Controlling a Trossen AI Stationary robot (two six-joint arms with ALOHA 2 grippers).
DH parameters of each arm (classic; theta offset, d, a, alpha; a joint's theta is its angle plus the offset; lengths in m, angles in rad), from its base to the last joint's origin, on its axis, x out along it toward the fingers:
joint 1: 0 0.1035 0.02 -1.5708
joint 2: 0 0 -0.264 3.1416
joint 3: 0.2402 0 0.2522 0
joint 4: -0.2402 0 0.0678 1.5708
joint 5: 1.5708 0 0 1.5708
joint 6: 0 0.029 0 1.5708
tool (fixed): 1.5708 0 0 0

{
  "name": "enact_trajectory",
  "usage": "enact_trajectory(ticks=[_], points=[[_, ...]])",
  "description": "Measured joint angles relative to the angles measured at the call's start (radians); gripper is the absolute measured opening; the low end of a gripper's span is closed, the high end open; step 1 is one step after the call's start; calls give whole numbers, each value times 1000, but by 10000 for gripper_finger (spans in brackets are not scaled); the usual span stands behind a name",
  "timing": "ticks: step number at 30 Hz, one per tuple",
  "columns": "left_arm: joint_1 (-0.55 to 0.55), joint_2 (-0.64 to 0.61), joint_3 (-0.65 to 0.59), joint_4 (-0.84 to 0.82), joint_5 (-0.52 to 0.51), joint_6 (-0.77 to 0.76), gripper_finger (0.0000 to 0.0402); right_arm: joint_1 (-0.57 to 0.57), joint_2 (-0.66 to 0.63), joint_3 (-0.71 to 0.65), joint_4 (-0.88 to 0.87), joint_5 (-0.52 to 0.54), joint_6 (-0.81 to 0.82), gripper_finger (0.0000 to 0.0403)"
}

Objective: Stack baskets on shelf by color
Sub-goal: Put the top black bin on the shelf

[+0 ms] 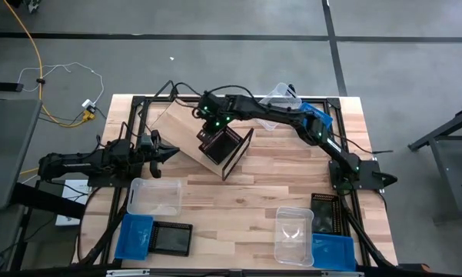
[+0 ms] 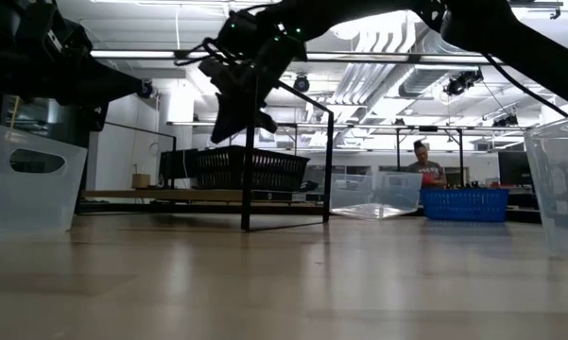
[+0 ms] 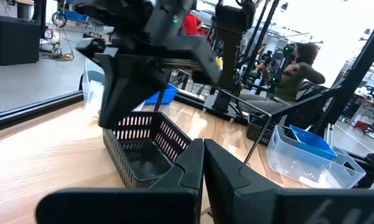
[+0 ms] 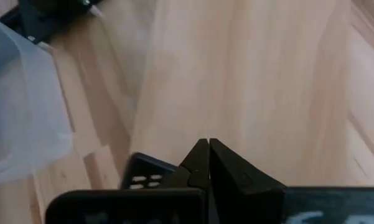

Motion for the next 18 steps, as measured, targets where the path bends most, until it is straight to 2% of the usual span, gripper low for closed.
enact_trajectory(ticks=[7, 18], points=[[0, 0, 0, 0, 0, 0, 1, 49, 0, 0, 29, 63, 106, 0], [0, 0, 0, 0, 0, 0, 1, 94, 47, 0, 71, 111, 171, 0]])
